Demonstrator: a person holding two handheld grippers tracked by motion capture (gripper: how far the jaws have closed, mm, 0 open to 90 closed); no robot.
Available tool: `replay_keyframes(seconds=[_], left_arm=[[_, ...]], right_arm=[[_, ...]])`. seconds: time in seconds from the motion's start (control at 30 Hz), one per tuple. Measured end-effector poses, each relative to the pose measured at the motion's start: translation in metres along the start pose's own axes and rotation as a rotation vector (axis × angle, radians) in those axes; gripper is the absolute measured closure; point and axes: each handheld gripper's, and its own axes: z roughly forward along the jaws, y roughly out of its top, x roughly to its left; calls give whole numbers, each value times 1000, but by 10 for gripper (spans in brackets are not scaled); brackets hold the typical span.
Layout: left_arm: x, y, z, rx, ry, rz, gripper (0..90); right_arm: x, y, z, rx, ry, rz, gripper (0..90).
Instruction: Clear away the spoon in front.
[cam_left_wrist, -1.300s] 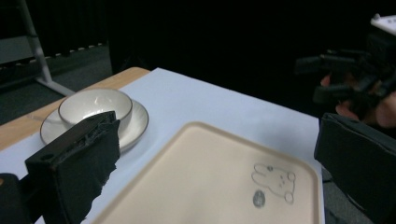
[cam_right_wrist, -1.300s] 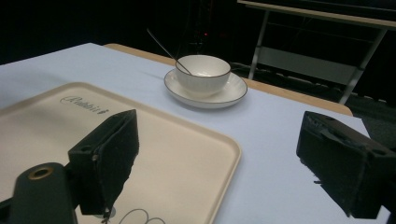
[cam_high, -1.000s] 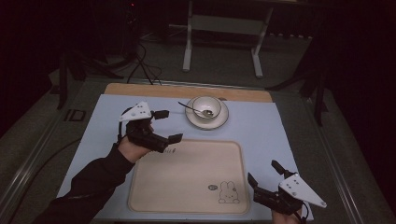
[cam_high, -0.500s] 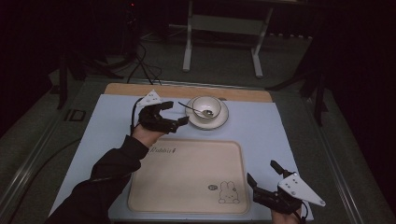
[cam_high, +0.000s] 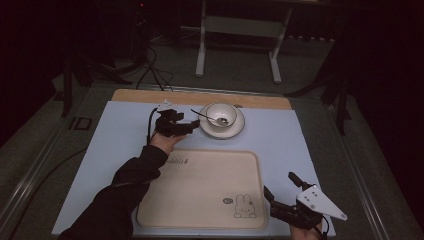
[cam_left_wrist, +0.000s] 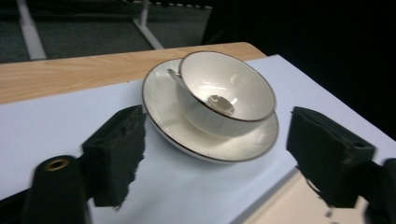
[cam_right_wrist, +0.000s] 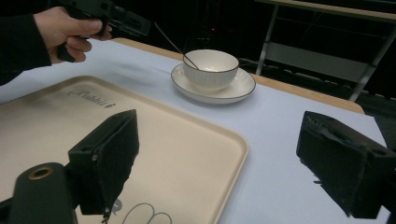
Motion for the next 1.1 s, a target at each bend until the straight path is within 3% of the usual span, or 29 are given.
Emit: replay_keyframes(seconds=[0.13, 0.43, 0.63, 0.67, 0.87, 1.1], left_arm=[[4, -1, 11, -27, 32, -69, 281], [7, -3, 29, -43, 85, -138, 455], [5, -3, 41, -63, 99, -177, 513], [5, -3, 44, -71, 104, -198, 530], [4, -2, 49, -92, 121, -214, 576], [0, -5, 55, -119, 148, -203, 630]], right_arm=[[0, 0, 0, 2, 3, -1, 130], [-1, 0, 0, 4, 5, 1, 130], [-1, 0, 0, 5, 8, 3, 130], [-1, 0, 0, 4, 9, 3, 130], [-1, -1, 0, 3, 12, 7, 130], [-1, -1, 0, 5, 15, 7, 131]])
